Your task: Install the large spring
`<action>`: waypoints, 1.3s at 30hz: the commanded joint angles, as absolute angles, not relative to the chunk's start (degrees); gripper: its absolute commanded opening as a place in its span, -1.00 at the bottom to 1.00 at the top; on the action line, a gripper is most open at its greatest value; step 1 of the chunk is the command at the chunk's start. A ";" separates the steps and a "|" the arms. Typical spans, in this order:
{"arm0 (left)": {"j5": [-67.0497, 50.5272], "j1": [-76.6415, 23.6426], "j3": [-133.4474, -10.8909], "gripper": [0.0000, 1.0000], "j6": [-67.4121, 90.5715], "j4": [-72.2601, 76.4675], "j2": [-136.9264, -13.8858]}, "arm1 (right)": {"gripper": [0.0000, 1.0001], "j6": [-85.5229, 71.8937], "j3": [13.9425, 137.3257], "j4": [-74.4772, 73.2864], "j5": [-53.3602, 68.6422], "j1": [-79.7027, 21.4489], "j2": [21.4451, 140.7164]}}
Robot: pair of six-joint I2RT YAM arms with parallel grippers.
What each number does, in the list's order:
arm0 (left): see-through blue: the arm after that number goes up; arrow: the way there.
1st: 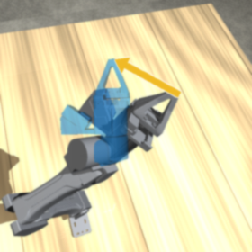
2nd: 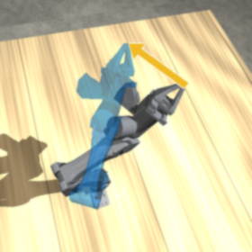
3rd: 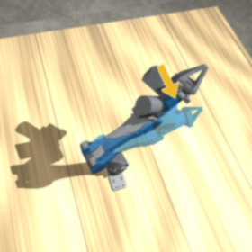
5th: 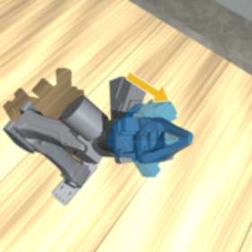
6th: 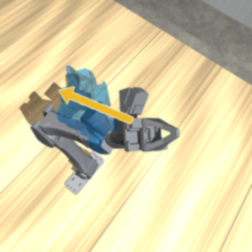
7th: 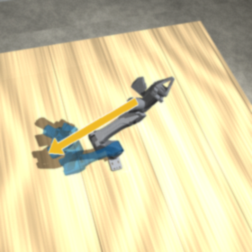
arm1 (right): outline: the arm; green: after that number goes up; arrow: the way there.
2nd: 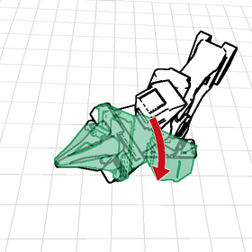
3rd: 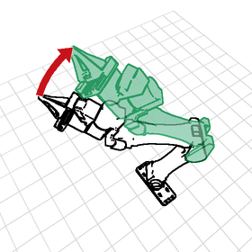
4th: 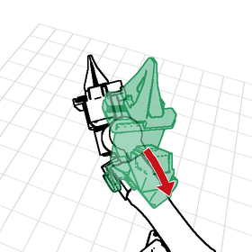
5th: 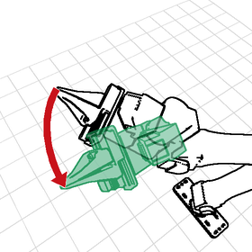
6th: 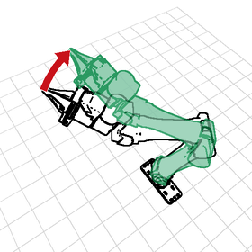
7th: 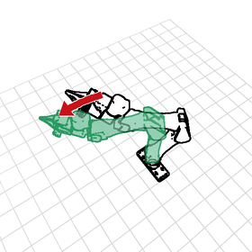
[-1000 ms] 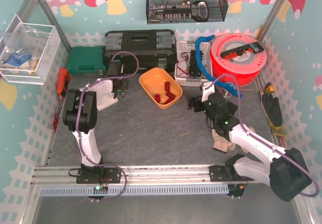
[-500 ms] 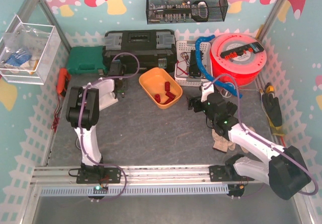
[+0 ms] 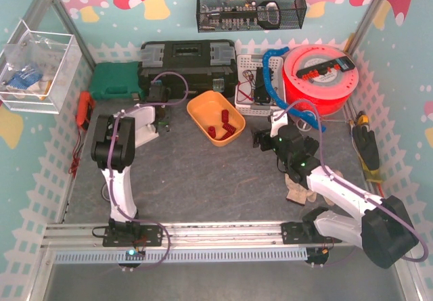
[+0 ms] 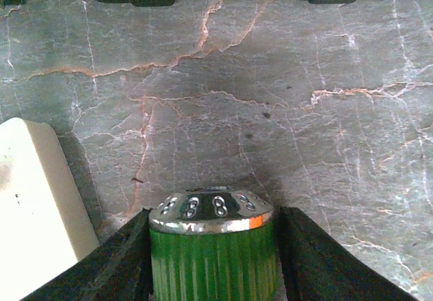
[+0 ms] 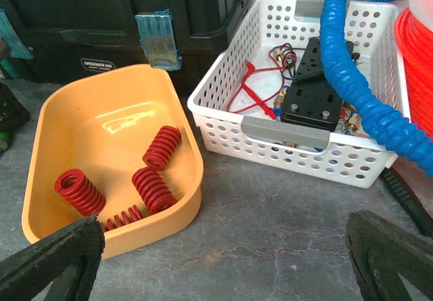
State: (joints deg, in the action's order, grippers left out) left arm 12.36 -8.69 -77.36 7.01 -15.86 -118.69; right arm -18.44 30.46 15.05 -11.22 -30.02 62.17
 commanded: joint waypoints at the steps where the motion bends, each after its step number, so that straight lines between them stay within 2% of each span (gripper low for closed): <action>1: 13.05 -8.63 -78.95 -0.02 6.33 -16.48 -119.96 | 0.93 -17.93 29.71 17.03 -12.82 -30.55 61.75; 9: 12.22 -9.37 -78.86 -0.31 5.80 -16.53 -116.36 | 0.92 -18.57 29.83 17.22 -14.35 -30.59 63.30; 16: 10.89 -11.63 -77.52 -0.52 5.49 -16.46 -107.83 | 0.93 -19.05 29.49 17.40 -17.19 -30.69 64.06; 27: 1.76 -18.11 -71.76 -0.65 6.56 -16.47 -92.01 | 0.97 -21.00 28.41 19.05 -18.65 -30.70 64.87; 31: -1.53 -22.28 -68.34 -0.68 9.43 -15.72 -87.66 | 0.96 -22.75 29.39 17.15 -21.14 -30.66 65.29; 39: 0.37 -38.56 -62.88 -0.75 12.95 -8.52 -84.97 | 0.97 -33.83 27.91 11.02 -37.84 -29.24 62.02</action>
